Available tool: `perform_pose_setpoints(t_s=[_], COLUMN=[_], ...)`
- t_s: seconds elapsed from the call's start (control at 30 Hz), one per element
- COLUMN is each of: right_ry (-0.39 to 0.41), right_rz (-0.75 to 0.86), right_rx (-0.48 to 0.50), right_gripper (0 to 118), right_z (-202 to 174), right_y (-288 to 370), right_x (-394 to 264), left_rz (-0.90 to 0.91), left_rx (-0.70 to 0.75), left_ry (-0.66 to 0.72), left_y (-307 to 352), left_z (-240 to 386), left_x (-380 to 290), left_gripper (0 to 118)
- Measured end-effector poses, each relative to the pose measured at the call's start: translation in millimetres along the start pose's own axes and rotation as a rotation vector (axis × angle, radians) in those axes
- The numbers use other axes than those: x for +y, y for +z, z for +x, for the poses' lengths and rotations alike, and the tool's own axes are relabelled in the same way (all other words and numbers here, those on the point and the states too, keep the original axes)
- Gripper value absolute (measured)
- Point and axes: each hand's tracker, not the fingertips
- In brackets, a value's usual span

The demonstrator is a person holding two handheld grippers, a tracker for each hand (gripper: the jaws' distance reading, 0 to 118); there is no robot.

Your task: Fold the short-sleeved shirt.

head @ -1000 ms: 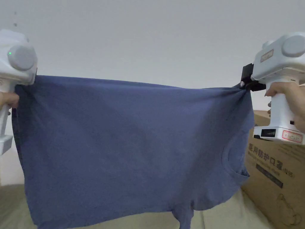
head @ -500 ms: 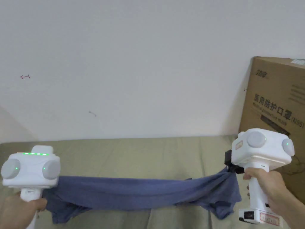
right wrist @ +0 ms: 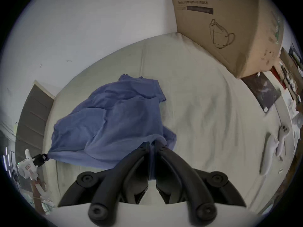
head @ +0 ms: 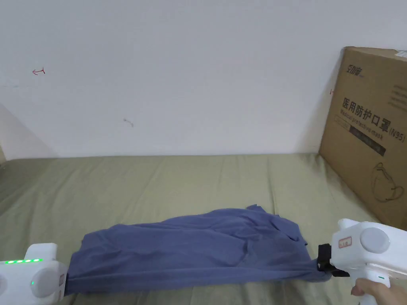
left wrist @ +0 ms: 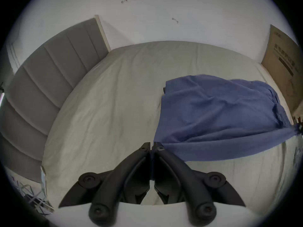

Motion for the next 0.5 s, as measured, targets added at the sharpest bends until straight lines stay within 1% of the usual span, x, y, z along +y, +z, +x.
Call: perform_pose_setpoints(t_s=[0.03, 0.1, 0.17, 0.23, 0.27, 0.33, 0.37, 0.4, 0.5], right_ry=[0.031, 0.007, -0.038, -0.041, -0.041, 0.006, 0.017, 0.024, 0.001], right_rz=[0.0, -0.012, -0.012, -0.016, -0.03, -0.062, -0.086, -0.085, -0.105], right_rx=[-0.001, 0.015, 0.038, 0.048, 0.044, 0.04, 0.014, 0.021, 0.013], right_gripper=[5, 5, 5, 5, 5, 5, 5, 5, 5], right_z=[1.9, 6.8, 15.4, 22.8, 25.6, 32.7, 35.0, 38.6, 55.4], right_y=[10.1, 34.8, 57.3, 77.7, 89.2, 106.0, 115.8, 125.1, 144.6], right_x=[-14.9, -50.0, -90.5, -128.7, -150.7, -186.5, -207.5, -226.4, -272.1], left_rz=[0.004, 0.009, 0.001, -0.012, -0.012, -0.037, -0.035, -0.031, -0.076], left_rx=[0.001, -0.017, -0.028, -0.037, -0.036, -0.012, -0.018, -0.016, -0.055], left_ry=[-0.011, 0.001, 0.011, 0.016, 0.013, -0.054, -0.084, -0.074, -0.078], left_y=[12.7, 37.9, 60.5, 85.2, 98.8, 119.7, 131.7, 148.5, 172.0], left_z=[-5.0, -19.6, -32.2, -43.3, -47.7, -55.4, -59.6, -61.1, -69.2], left_x=[-11.4, -38.0, -72.9, -106.8, -126.3, -157.0, -174.8, -194.1, -238.0], left_gripper=[2, 2, 2, 2, 2, 2, 2, 2, 2])
